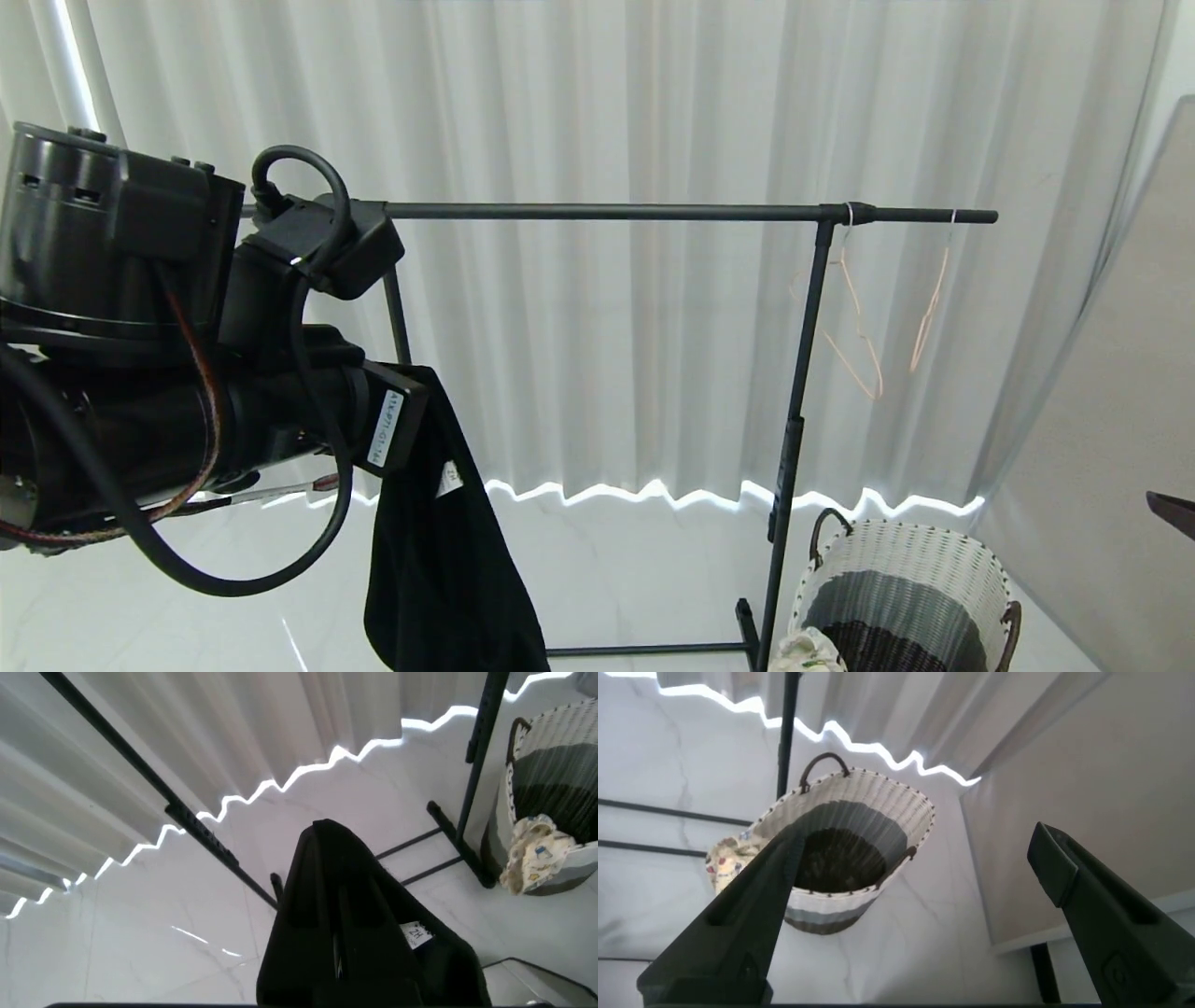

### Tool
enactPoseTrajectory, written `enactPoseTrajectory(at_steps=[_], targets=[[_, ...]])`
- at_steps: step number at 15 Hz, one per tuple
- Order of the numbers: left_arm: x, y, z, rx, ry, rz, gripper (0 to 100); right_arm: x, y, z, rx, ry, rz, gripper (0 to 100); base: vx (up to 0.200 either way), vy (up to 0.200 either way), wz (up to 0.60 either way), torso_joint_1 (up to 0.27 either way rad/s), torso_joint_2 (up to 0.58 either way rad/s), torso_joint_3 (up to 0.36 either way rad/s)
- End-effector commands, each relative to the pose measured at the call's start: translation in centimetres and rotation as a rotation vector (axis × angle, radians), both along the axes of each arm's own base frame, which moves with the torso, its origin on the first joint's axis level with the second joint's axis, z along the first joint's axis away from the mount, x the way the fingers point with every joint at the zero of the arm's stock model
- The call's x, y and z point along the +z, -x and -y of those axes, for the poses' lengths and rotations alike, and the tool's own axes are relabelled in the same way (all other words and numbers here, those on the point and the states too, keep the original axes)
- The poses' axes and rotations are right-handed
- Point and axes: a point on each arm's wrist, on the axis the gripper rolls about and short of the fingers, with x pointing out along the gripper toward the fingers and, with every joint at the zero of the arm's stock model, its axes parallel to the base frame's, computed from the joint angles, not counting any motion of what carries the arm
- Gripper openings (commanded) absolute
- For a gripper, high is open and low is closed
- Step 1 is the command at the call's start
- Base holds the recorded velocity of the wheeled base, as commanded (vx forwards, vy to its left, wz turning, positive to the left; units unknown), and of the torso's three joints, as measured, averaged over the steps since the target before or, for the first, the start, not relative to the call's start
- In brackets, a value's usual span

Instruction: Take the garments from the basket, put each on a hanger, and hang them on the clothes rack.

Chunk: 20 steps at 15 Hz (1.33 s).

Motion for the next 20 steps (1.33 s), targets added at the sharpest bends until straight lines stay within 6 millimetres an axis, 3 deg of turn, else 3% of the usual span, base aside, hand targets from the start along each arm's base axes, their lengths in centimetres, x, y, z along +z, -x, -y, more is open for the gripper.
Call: enactPoseTrajectory(at_steps=[1,9,11,17,20], targets=[[-0.1,0.1,0.0,-0.004,0.0,-0.004,0,-0.2,0.0,0.0,-0.007,-0.013,-0.009,100,0.0,0.0,0.0,0.227,-0.51,-0.281],[0.6,0.3,-0.1,-0.018,0.022,0.024,0,-1.4,-0.5,0.0,-0.034,-0.051,-0.062,100,0.0,0.0,0.0,0.233,-0.51,-0.27],[1.0,0.4,-0.3,-0.018,0.037,0.048,0,-1.2,-0.7,0.0,-0.048,-0.075,-0.039,100,0.0,0.0,0.0,0.068,-0.13,-0.078],[1.1,0.8,-0.4,-0.022,0.036,0.053,0,-0.8,-1.4,0.3,-0.071,-0.074,0.009,100,0.2,0.0,0.0,0.015,-0.02,-0.006],[1.5,1.4,-0.5,-0.032,0.044,0.072,0,-0.8,-1.4,0.3,-0.068,-0.069,0.01,100,0.0,0.0,0.0,0.0,0.0,0.0]])
